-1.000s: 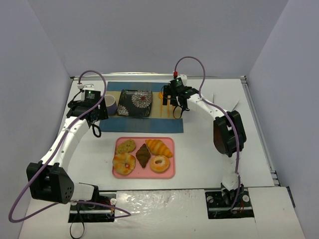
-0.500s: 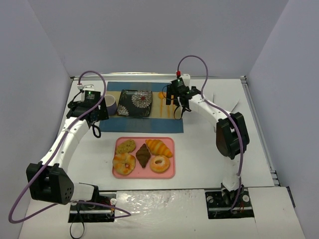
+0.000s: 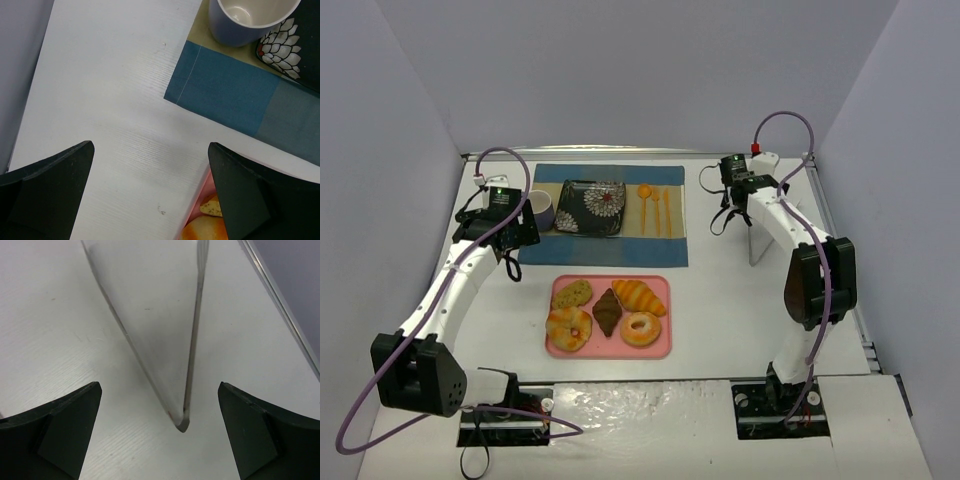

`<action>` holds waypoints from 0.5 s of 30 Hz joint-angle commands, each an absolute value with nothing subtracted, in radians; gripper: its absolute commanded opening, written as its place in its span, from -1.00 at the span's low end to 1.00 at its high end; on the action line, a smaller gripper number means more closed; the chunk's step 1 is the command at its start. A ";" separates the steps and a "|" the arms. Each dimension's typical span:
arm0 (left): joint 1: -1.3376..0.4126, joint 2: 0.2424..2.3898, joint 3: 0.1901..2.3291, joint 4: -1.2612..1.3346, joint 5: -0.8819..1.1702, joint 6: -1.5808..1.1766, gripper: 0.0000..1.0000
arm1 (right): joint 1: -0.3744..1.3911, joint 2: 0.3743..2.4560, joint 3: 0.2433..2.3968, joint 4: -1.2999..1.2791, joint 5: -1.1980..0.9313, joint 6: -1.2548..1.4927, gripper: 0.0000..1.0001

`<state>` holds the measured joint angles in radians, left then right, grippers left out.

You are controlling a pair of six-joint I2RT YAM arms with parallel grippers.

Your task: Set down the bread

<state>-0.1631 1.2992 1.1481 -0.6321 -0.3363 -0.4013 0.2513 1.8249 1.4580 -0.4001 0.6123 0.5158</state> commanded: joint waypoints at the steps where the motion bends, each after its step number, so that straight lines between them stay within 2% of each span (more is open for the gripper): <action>1: -0.161 1.239 1.168 -0.607 -0.312 -0.425 0.94 | 0.232 1.811 1.459 -0.400 0.670 0.493 1.00; 9: -0.161 1.221 1.164 -0.612 -0.302 -0.423 0.94 | 0.159 1.770 1.315 -0.185 0.484 0.421 1.00; 15: -0.161 1.222 1.153 -0.604 -0.301 -0.422 0.94 | 0.113 1.741 1.229 -0.113 0.435 0.382 1.00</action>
